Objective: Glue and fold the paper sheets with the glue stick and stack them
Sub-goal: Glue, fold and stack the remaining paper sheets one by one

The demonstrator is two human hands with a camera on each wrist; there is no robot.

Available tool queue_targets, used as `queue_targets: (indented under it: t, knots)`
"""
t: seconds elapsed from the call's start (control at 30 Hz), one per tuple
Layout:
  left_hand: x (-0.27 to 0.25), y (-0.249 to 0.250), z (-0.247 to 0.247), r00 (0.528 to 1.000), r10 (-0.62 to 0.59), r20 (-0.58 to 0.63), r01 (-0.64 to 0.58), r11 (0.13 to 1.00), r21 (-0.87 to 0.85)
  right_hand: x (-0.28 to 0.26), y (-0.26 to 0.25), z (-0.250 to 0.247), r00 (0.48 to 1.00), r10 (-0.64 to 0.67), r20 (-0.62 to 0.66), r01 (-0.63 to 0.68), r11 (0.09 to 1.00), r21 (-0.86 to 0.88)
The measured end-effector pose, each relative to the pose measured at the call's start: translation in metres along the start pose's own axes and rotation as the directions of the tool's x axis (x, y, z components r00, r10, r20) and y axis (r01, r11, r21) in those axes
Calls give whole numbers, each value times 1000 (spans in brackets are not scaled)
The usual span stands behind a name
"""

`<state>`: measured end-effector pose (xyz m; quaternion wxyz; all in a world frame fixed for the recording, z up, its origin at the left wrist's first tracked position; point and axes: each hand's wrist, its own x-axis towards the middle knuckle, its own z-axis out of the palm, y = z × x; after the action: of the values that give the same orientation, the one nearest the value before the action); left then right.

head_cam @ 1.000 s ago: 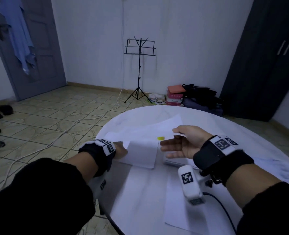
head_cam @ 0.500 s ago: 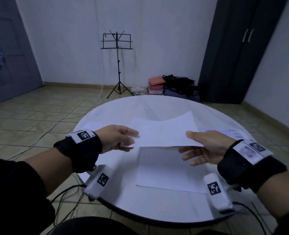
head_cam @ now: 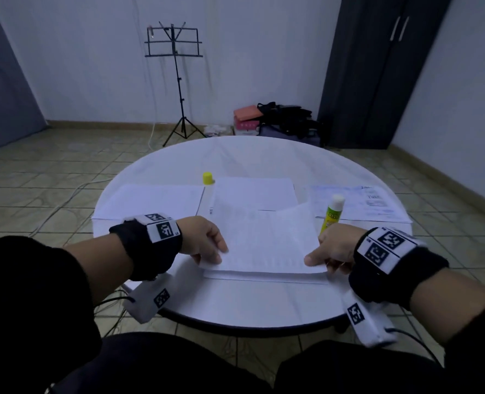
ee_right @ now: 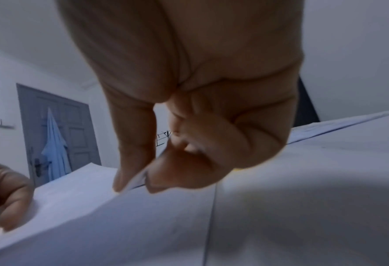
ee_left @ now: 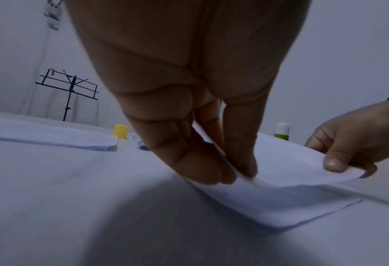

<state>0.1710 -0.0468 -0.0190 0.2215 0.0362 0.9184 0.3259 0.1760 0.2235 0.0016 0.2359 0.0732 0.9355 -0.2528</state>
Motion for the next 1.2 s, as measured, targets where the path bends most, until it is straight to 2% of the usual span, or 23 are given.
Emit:
queue_targets:
  t: [0.1,0.2,0.67,1.2]
  knots:
    - [4,-1,2,1000,-13,19,12,996,89,2,-2,3,1000,14,8,-13,992,-129]
    - [9,-1,5,1000,-10,28,6,990,138,6,-1,6,999,32,37,-25,983,-180]
    - [10,-4,6,1000,-11,27,3,964,266,11,9,12,999,19,37,-17,999,-49]
    - [10,-4,6,999,-1,45,-13,949,314,6,9,13,999,29,23,-29,999,-25]
